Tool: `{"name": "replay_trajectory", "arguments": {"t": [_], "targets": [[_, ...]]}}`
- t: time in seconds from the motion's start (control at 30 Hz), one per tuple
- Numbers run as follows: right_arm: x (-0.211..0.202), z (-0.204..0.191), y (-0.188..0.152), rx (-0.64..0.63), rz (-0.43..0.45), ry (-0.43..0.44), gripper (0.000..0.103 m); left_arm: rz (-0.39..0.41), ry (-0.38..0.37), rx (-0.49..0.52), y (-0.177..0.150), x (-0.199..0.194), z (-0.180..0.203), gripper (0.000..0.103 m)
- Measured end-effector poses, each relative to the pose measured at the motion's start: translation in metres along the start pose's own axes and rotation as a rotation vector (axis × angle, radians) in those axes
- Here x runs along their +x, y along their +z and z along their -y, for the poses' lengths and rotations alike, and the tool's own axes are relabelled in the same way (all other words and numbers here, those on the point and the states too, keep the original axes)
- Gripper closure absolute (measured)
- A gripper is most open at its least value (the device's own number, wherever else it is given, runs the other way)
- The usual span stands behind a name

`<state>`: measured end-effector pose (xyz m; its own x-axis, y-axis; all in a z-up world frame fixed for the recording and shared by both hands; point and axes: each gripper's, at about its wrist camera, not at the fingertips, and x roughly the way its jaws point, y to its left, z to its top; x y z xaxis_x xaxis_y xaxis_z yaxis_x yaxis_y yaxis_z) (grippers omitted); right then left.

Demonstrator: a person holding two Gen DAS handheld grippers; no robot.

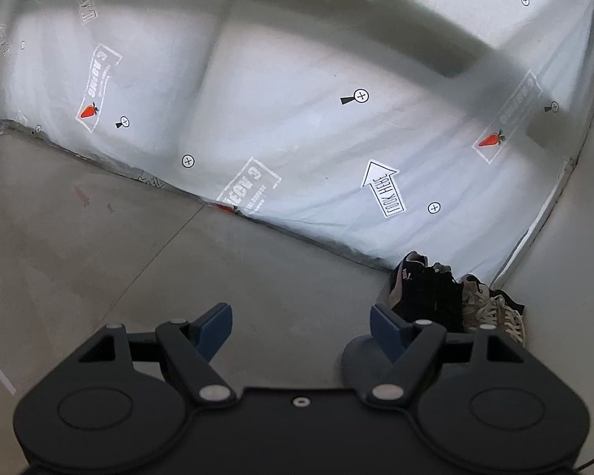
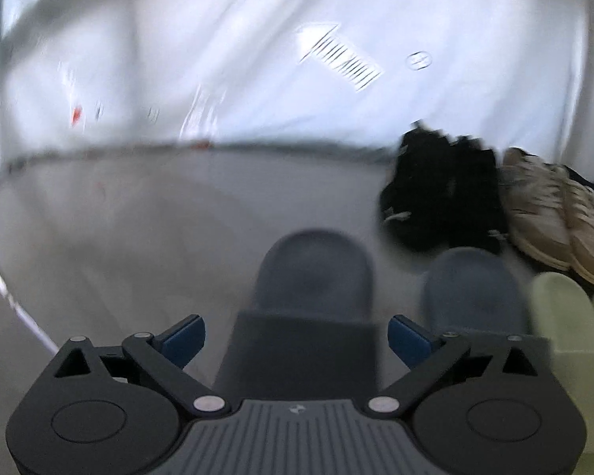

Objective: Organize scattered shoes
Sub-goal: 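Lower the grey slides to the floor and open the right tool, then push the grey slides into line beside the green slides with the right tool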

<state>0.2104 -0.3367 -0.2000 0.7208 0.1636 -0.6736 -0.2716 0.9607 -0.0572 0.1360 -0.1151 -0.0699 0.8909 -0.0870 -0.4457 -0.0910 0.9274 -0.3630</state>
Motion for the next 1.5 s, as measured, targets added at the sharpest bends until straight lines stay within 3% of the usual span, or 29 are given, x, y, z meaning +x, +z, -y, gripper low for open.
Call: {"name": "replay_trajectory", "arguments": {"t": [0.07, 0.3, 0.5, 0.63, 0.8, 0.97, 1.1, 1.23, 1.43, 1.5], "targets": [[0.003, -0.003, 0.001, -0.006, 0.007, -0.033, 0.011, 0.003, 0.004, -0.009, -0.001, -0.001, -0.003, 0.026], [0.008, -0.001, 0.002, 0.026, 0.024, -0.145, 0.014, -0.002, -0.007, -0.012, 0.0, 0.002, -0.006, 0.026], [0.015, 0.009, 0.003, 0.004, 0.039, -0.176, 0.016, 0.0, 0.006, 0.008, 0.002, -0.001, -0.006, 0.026], [0.022, 0.019, 0.012, 0.076, 0.022, -0.175, 0.016, 0.009, 0.018, 0.02, 0.004, -0.003, -0.007, 0.026], [0.001, 0.026, 0.015, 0.101, 0.029, -0.15, 0.017, 0.03, 0.035, 0.031, 0.006, -0.006, -0.004, 0.025], [-0.019, 0.033, 0.017, 0.126, 0.036, -0.126, 0.015, 0.075, 0.009, 0.105, 0.003, -0.017, 0.014, 0.022], [-0.055, 0.043, 0.011, 0.149, 0.075, -0.116, 0.01, 0.069, -0.022, 0.157, -0.003, -0.025, 0.031, 0.012], [-0.095, 0.053, -0.003, 0.186, 0.133, -0.119, 0.004, 0.116, -0.017, 0.227, -0.019, -0.05, 0.055, 0.005], [-0.155, 0.069, -0.031, 0.251, 0.208, -0.074, 0.0, 0.142, -0.029, 0.2, -0.036, -0.085, 0.067, 0.002], [-0.18, 0.07, -0.042, 0.267, 0.256, -0.094, 0.0, 0.14, -0.022, 0.177, -0.038, -0.097, 0.067, 0.002]]}}
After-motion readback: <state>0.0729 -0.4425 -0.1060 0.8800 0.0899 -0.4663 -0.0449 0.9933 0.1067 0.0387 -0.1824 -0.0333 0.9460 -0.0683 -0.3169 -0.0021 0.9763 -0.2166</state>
